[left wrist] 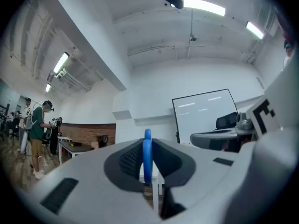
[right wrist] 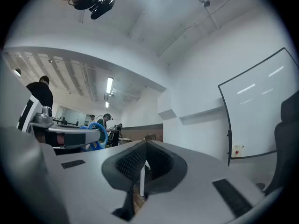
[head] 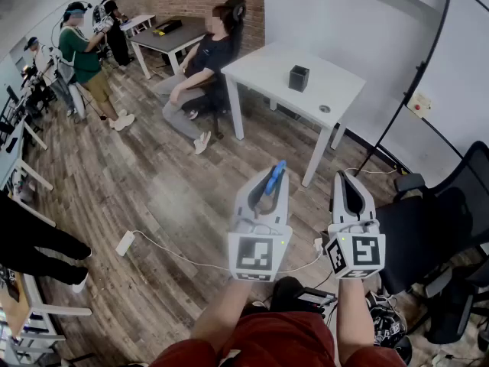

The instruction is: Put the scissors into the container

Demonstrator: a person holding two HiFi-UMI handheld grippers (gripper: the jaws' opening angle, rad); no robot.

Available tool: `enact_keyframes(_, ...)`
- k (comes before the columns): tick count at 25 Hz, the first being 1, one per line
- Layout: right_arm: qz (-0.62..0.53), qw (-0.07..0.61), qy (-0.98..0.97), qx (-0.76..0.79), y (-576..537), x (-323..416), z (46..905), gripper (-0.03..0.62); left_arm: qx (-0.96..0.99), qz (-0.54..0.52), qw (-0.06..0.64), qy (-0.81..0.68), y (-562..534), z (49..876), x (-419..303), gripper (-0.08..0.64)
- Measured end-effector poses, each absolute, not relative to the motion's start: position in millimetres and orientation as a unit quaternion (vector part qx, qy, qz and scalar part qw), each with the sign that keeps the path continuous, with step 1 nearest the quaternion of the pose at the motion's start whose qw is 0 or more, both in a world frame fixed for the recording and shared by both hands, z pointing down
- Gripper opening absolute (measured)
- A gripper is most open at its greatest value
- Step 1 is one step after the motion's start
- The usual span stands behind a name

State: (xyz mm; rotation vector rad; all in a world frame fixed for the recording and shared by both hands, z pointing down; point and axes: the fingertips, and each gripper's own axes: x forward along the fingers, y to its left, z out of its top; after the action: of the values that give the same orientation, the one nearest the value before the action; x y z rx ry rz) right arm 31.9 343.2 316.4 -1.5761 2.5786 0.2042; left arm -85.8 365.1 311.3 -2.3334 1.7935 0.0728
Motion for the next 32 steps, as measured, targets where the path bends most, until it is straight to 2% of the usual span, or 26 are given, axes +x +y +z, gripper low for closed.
enact_keyframes(4,0.064,0.060,0.847,-0.524,390.7,50.4,305.0,0.008,-0.788,0.037,0.076,0.610,415.2,302.4,-65.7,0.054)
enact_keyframes(12,0.071,0.069,0.846,-0.524,444.4,104.2,297.4,0.008,-0.782,0.040,0.091,0.615,463.8,289.9,-14.7,0.054)
enact_keyframes(32,0.063,0.072,0.852,-0.514,463.4,231.1,309.8,0.008,-0.778,0.015,0.099,0.621,479.0,300.2,120.0,0.054)
